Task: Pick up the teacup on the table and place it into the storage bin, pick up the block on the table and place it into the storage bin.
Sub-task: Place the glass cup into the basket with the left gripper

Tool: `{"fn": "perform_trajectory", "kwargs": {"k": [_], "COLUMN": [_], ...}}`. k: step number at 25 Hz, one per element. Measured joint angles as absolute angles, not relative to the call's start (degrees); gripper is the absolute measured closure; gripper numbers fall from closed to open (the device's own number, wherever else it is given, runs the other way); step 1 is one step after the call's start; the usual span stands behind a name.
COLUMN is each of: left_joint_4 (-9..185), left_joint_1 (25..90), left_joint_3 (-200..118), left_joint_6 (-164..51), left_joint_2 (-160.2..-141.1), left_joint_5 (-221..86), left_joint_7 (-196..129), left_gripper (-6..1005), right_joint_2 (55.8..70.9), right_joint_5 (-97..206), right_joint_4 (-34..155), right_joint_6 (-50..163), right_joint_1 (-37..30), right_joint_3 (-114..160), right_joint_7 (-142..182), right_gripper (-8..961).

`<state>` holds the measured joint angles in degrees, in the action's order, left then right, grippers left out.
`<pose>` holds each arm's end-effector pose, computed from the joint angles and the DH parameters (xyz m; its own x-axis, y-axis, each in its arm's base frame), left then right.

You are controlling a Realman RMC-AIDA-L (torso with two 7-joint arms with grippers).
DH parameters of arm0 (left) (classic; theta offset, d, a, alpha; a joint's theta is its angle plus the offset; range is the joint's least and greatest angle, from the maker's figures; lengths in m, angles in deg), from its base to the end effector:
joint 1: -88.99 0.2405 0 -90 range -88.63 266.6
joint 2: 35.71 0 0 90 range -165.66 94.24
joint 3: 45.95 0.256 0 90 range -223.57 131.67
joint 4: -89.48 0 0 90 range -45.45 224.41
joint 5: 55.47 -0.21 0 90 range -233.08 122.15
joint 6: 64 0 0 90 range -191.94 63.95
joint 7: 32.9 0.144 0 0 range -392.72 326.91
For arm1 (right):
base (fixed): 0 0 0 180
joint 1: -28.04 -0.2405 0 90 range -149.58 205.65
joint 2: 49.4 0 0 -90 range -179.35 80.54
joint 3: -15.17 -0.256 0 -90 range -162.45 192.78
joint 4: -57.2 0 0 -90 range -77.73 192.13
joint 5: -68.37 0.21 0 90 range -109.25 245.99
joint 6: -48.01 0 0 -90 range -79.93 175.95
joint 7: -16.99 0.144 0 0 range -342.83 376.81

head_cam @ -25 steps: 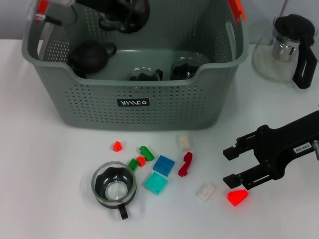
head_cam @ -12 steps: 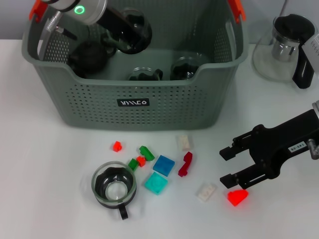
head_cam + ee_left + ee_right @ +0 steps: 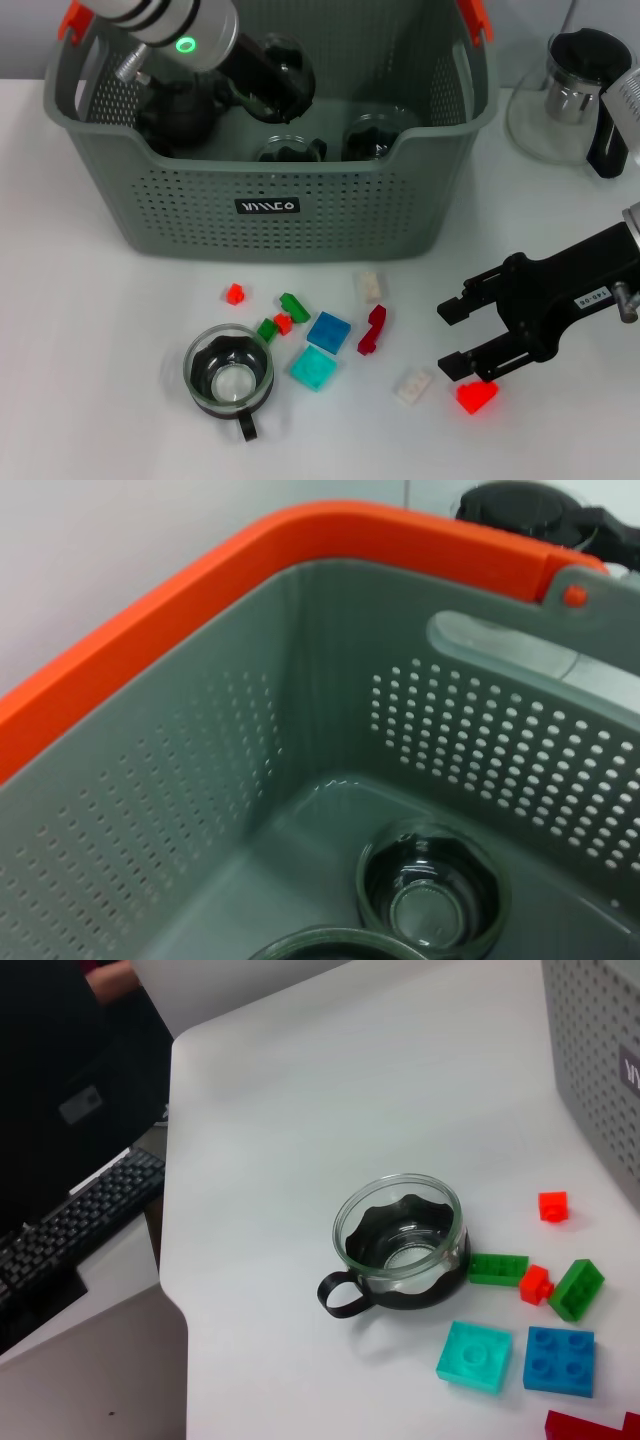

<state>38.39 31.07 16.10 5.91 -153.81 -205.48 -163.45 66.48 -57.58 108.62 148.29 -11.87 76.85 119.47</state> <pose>-0.1162 0.4585 0.0006 0.8942 0.4446 -0.0511 0.3634 -0.7880 -0.4970 0.1947 0.3396 -0.0013 0.9467 -0.3222 -0.0007 -0.3198 -0.9398 0.1206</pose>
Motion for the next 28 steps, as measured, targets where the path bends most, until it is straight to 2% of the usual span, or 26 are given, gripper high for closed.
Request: {"fn": "perform_trajectory", "kwargs": {"k": [22,26,28], "left_joint_4": [41.5,41.6,41.5], "left_joint_1": [30.9,30.9,30.9], "left_joint_3": [20.2,20.8,20.8], "left_joint_6": [1.5,1.3,1.3], "left_joint_2": [-154.46,-155.15,-155.41], "left_joint_5": [-205.9,-207.8,-208.3], "left_joint_7": [-163.3,-163.7,-163.8], "left_gripper": [946,946,891], "right_joint_2": [66.97,66.96,66.96], "right_joint_5": [-58.2,-58.2,-58.2], "right_joint_4": [108.6,108.6,108.6], "right_joint_6": [148.3,148.2,148.2], "right_joint_1": [-11.5,-11.5,-11.5], "right_joint_3": [76.7,76.7,76.7], "right_joint_7": [119.6,119.6,119.6], "right_gripper": [205,205,205]}}
